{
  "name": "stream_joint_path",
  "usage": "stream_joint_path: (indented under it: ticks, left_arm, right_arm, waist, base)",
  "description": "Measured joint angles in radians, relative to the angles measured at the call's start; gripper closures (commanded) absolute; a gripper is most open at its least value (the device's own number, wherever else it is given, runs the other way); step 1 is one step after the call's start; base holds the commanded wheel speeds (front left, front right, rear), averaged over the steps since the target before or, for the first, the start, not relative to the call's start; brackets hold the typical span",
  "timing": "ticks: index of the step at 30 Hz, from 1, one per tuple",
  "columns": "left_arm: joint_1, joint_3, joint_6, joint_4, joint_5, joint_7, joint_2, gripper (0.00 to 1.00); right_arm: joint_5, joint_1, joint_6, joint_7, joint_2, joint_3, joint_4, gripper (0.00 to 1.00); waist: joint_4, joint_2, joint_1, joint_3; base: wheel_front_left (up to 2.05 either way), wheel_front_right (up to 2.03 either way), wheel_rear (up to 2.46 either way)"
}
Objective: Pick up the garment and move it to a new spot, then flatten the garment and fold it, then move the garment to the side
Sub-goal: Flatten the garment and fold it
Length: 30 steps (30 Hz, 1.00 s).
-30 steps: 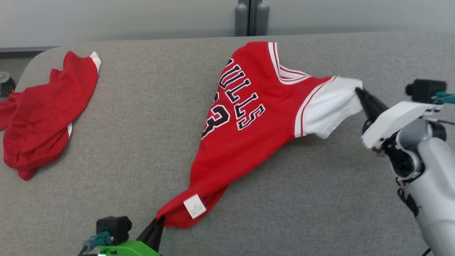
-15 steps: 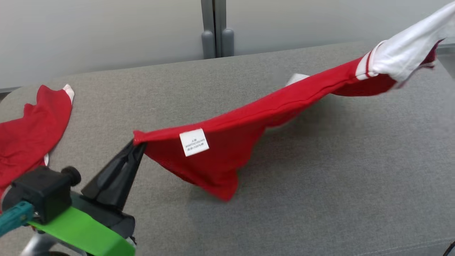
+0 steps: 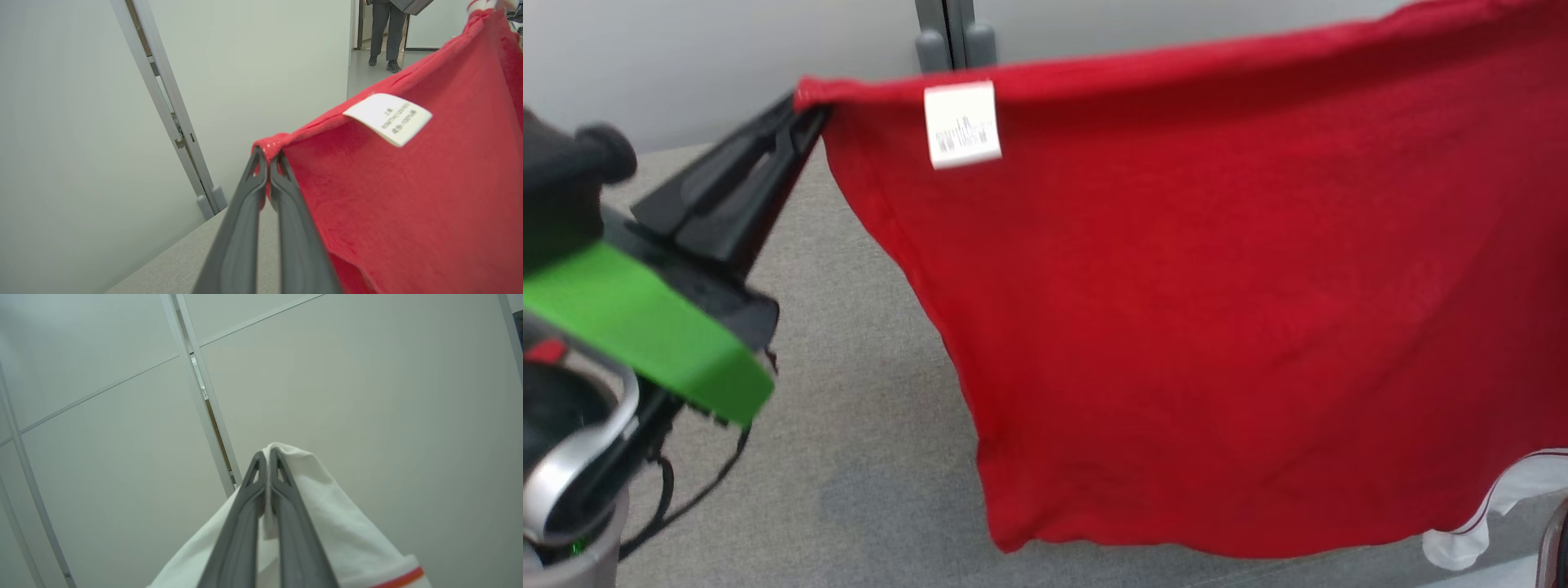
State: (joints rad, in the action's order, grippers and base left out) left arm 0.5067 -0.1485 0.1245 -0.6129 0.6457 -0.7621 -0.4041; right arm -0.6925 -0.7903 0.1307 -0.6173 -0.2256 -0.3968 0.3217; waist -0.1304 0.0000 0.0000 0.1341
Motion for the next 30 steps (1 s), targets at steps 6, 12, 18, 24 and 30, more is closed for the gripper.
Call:
stream_joint_path:
  ticks: [6,12,18,24,30]
  left_arm:
    - [0.243,-0.061,0.002,0.257,-0.032,0.014,0.015,1.0]
    - [0.566,-0.086,-0.002,0.609,-0.111,0.104,0.081,1.0]
    - [0.945,-0.088,-0.009,0.927,-0.225,0.334,0.142,1.0]
    - [1.082,-0.149,-0.001,1.124,-0.297,0.552,0.146,1.0]
    - [0.919,-0.255,0.003,1.238,-0.26,0.697,0.145,1.0]
  right_arm:
    - [0.149,-0.144,0.0,0.048,0.044,0.069,-0.199,1.0]
    - [0.304,-0.38,0.0,0.185,0.102,0.122,-0.459,1.0]
    - [0.419,-0.743,0.0,0.395,0.142,0.066,-0.669,1.0]
    - [0.426,-0.849,0.0,0.501,0.142,0.105,-0.796,1.0]
    - [0.31,-0.574,0.0,0.573,0.111,0.197,-0.801,1.0]
  waist:
    - [-0.003,0.0,0.0,0.107]
    - [0.006,0.0,0.0001,0.223]
    - [0.016,0.0,0.0002,0.356]
    - [0.024,0.0,0.0003,0.472]
    - [0.037,0.0,0.0004,0.511]
  base:
    - [0.0,0.0,0.0]
    - [0.0,0.0,0.0]
    - [0.0,0.0,0.0]
    - [0.0,0.0,0.0]
    - [0.0,0.0,0.0]
